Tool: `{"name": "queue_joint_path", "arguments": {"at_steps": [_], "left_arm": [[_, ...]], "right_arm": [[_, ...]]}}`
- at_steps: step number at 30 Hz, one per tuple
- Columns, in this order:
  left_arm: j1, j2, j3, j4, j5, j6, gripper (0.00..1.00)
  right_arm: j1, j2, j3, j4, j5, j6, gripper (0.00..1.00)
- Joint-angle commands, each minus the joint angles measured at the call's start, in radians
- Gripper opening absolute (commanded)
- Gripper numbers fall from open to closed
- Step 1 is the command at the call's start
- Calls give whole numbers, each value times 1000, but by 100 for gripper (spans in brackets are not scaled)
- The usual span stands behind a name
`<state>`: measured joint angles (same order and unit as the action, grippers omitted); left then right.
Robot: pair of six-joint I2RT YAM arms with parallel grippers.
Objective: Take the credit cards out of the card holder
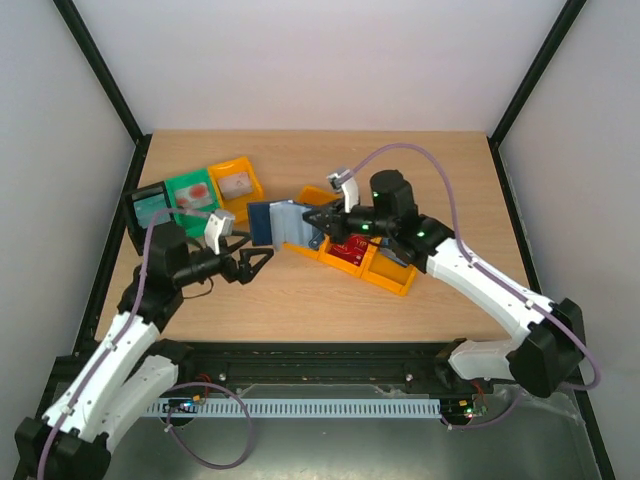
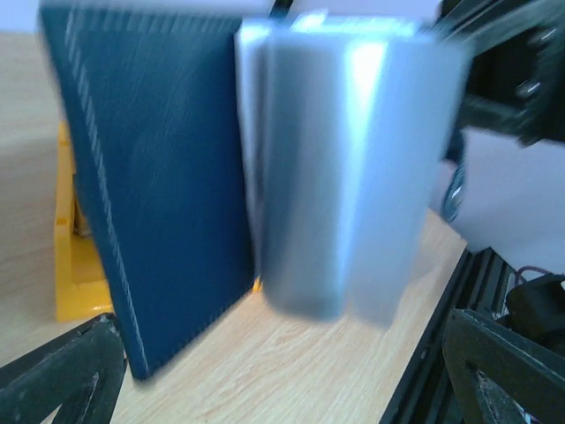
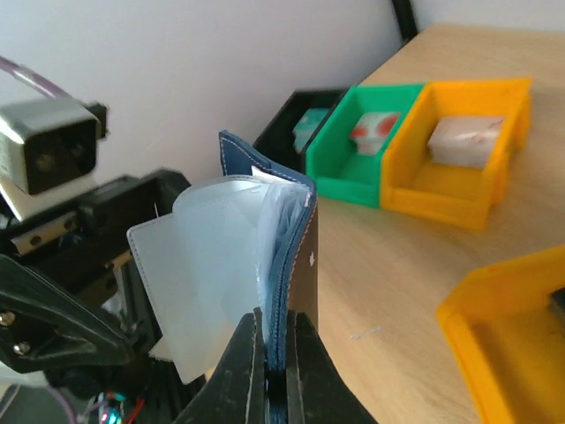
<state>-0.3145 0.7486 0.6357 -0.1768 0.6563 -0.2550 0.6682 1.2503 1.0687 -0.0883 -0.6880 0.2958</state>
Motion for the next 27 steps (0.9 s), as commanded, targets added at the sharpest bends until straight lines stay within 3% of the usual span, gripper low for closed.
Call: {"name": "queue_joint_path", "arguments": {"at_steps": [1, 6, 11, 21, 23, 25, 27], "left_arm": [[27, -118, -152, 339, 50, -170, 99], [73, -231, -359, 616, 67, -331, 99], [84, -284, -475, 721, 49, -368, 99], [83, -343, -542, 806, 115, -359, 99], [75, -347, -549, 831, 157, -358, 89], [65, -353, -549, 849, 197, -360, 69], [59, -359, -544, 864, 226, -366, 28]], "right_arm": [[66, 81, 36, 15, -89, -41, 2], [101, 113, 64, 8, -159, -77, 2], [113, 139, 66, 60, -265, -71, 2], [148, 202, 86, 55, -408, -102, 2], [152, 206, 80, 71, -401, -93, 2], [153, 213, 75, 90, -396, -79, 2], [154, 213, 69, 111, -387, -63, 2]]}}
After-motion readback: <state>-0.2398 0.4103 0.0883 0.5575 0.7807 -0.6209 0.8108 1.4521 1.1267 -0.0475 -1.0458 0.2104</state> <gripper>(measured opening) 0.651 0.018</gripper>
